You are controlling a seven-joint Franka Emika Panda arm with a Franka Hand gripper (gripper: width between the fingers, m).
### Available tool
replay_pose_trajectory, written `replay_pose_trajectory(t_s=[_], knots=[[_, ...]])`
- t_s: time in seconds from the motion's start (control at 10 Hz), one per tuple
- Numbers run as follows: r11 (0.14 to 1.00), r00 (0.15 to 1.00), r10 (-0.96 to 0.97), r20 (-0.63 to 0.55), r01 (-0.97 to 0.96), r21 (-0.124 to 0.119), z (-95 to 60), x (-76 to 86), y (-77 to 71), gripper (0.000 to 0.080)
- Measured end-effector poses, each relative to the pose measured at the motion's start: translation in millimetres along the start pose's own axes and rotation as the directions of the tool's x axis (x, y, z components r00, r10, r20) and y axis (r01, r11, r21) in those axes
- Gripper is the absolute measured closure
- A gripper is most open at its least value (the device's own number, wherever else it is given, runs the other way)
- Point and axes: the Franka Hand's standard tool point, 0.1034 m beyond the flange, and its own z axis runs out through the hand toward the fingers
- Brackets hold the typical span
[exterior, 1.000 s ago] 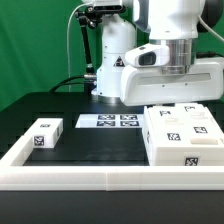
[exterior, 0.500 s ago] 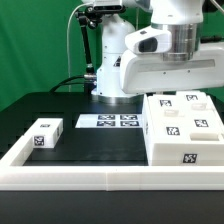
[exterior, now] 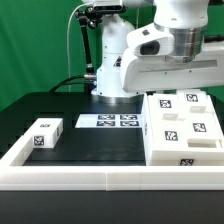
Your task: Assemble cabinet
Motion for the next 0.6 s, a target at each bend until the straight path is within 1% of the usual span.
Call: replay_pose_trajectory(t_s=[0.1, 0.2, 0.5, 0.6], knots=[[1.0, 0.999, 0.002, 0.037, -0.002, 0.002, -5.1, -0.7, -0.4, 0.0593], [1.0, 1.0, -0.001, 0.025, 0.001, 0.002, -4.1, 2.3, -0.6, 0.0593], [1.0, 1.0, -0.002, 0.027, 0.001, 0.001, -3.2, 1.6, -0.8, 0.0593], [1.0, 0.999, -0.001, 0.051, 0.001, 0.002, -5.6, -2.1, -2.3, 0.0593]])
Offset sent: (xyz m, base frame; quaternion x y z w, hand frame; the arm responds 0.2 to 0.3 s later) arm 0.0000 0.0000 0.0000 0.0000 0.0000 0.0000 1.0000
